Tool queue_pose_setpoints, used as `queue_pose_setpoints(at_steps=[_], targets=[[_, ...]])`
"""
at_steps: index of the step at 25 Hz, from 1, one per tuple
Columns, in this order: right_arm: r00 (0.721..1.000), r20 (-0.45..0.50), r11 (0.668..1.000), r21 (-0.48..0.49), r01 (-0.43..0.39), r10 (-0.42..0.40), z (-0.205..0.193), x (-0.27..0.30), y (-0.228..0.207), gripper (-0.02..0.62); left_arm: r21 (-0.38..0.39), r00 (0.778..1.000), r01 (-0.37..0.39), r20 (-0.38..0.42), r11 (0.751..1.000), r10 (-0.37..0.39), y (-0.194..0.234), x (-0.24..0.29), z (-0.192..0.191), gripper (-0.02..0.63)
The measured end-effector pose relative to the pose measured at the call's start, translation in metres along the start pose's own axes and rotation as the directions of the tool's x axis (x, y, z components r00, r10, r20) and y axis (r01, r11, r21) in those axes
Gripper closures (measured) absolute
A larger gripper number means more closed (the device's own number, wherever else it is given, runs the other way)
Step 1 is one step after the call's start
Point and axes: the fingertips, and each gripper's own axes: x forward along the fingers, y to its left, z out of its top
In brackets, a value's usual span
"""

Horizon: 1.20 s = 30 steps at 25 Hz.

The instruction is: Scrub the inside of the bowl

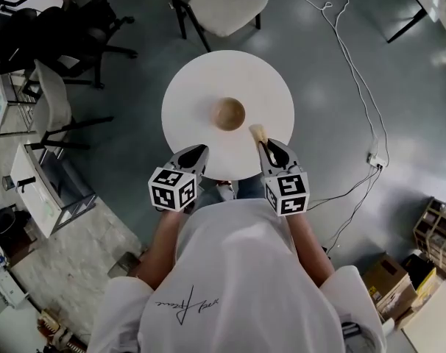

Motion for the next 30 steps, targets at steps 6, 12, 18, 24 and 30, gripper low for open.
queue_pose_setpoints(at_steps=[6, 12, 18, 24, 30], targets=[[0.998, -0.047, 0.997, -0.070, -0.039, 0.036, -0.005, 0.023, -0.008, 0.537, -0.022, 0.998, 0.014, -0.060, 1.000, -0.015, 0.006, 0.025, -0.001, 0.600], [0.996, -0.084, 0.996, -0.075, -0.038, 0.032, -0.007, 0.040, -0.030, 0.537, -0.077, 0.996, -0.016, -0.088, 0.997, 0.010, 0.020, 0.042, -0.004, 0.600], [0.989, -0.118, 0.992, -0.083, -0.098, 0.088, -0.007, 0.061, -0.030, 0.537, -0.141, 0.991, -0.030, -0.135, 0.990, 0.011, 0.035, 0.058, -0.012, 0.600], [0.983, -0.148, 0.987, -0.095, -0.127, 0.112, -0.008, 0.082, -0.032, 0.537, -0.164, 0.986, -0.081, -0.160, 0.983, 0.054, 0.050, 0.076, -0.020, 0.600], [0.976, -0.176, 0.986, -0.089, -0.142, 0.125, -0.013, 0.091, -0.037, 0.537, -0.296, 0.989, -0.091, -0.138, 0.951, 0.052, 0.064, 0.091, -0.024, 0.598]])
